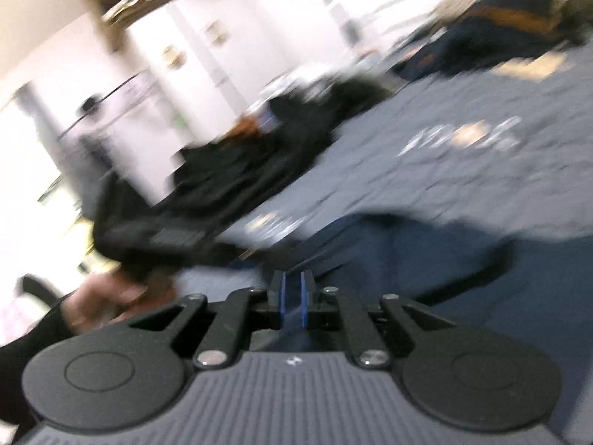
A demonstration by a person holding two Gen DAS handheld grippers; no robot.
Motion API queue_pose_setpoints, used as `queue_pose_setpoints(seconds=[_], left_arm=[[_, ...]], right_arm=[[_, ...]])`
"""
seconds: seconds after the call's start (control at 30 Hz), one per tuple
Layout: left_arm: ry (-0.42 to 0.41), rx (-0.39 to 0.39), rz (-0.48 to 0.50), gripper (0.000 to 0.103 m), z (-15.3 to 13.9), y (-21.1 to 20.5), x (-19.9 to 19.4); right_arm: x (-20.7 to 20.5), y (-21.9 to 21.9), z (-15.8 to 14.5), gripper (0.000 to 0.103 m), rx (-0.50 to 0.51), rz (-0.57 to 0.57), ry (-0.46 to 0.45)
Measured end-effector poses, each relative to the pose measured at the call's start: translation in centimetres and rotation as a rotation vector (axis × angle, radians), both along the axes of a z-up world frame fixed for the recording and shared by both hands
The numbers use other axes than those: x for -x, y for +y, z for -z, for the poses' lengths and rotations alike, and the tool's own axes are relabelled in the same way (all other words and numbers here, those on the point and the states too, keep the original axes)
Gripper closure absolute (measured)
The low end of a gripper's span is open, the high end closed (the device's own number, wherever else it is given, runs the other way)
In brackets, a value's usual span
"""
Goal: Fold clothes
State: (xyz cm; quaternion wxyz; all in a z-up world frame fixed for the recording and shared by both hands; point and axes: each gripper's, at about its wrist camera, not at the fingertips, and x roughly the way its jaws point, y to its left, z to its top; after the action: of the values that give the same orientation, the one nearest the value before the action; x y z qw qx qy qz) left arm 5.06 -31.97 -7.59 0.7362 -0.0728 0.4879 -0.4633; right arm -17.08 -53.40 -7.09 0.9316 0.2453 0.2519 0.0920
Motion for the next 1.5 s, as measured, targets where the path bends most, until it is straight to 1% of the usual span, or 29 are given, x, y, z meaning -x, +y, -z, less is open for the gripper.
queue_pose_setpoints(seconds=[0.07,0.13,0.2,0.27,0.37,0.43,0.5,0.6,0.67,0.7,0.73,0.77,0.83,0.93,1.03,1.2,1.3,1.37,1.43,1.5], left_arm=[[0.012,-0.016,0.004,0.056,0.3,0.1,-0.1],[0.028,-0.021,0.007,0.056,0.5,0.1,-0.2],[0.039,-0.027,0.006,0.056,0.7,0.3,-0.3],[0.047,-0.035,0.005,0.056,0.9,0.4,-0.5],[0.055,-0.045,0.007,0.056,1.1,0.6,-0.7],[0.057,-0.044,0.009,0.056,1.1,0.7,-0.7],[0.058,-0.044,0.016,0.056,1.1,0.6,-0.6],[0.056,-0.046,0.030,0.056,1.2,0.3,-0.3],[0.054,-0.045,0.036,0.056,1.2,0.2,-0.2],[0.054,-0.043,0.036,0.056,1.1,0.3,-0.2],[0.054,-0.041,0.034,0.056,1.1,0.3,-0.2],[0.056,-0.036,0.031,0.056,1.1,0.4,-0.3],[0.060,-0.023,0.025,0.056,1.0,0.5,-0.4],[0.060,-0.002,0.029,0.056,0.7,0.5,-0.3],[0.057,0.004,0.041,0.056,0.6,0.3,-0.2],[0.054,0.039,0.060,0.056,0.4,0.1,0.1],[0.042,0.064,0.081,0.056,0.1,-0.2,0.6],[0.034,0.073,0.094,0.056,0.0,-0.4,0.9],[0.035,0.077,0.099,0.056,0.0,-0.6,1.0],[0.036,0.081,0.100,0.056,0.0,-0.6,1.0]], right_arm=[[-0.1,-1.0,1.1,0.096,0.035,0.081,0.014],[-0.8,-1.3,2.2,0.096,0.033,0.102,0.036],[-1.4,-0.9,2.7,0.096,0.025,0.063,0.026],[-2.1,-0.3,2.7,0.095,0.024,0.026,0.013],[-3.4,0.8,2.4,0.081,0.037,-0.028,0.010],[-4.0,1.1,2.7,0.067,0.049,-0.040,0.026],[-4.5,1.4,2.9,0.064,0.062,-0.052,0.042],[-5.0,1.6,3.3,0.064,0.072,-0.052,0.057],[-5.0,1.8,3.4,0.066,0.078,-0.054,0.055],[-5.0,1.9,3.4,0.075,0.082,-0.054,0.051],[-5.0,1.9,3.4,0.093,0.085,-0.054,0.046],[-4.9,1.9,3.3,0.100,0.091,-0.049,0.045],[-4.6,1.6,2.9,0.100,0.094,-0.035,0.035],[-3.6,0.4,1.9,0.100,0.071,0.003,0.004],[-2.1,-1.3,0.6,0.100,0.046,0.071,-0.017],[1.6,-5.5,-0.9,0.100,0.033,0.272,-0.028],[3.3,-7.8,-0.6,0.100,0.039,0.388,0.003],[3.8,-8.8,0.1,0.100,0.071,0.450,0.043],[3.8,-9.5,1.2,0.100,0.080,0.480,0.079],[3.8,-9.4,1.1,0.100,0.085,0.474,0.081]])
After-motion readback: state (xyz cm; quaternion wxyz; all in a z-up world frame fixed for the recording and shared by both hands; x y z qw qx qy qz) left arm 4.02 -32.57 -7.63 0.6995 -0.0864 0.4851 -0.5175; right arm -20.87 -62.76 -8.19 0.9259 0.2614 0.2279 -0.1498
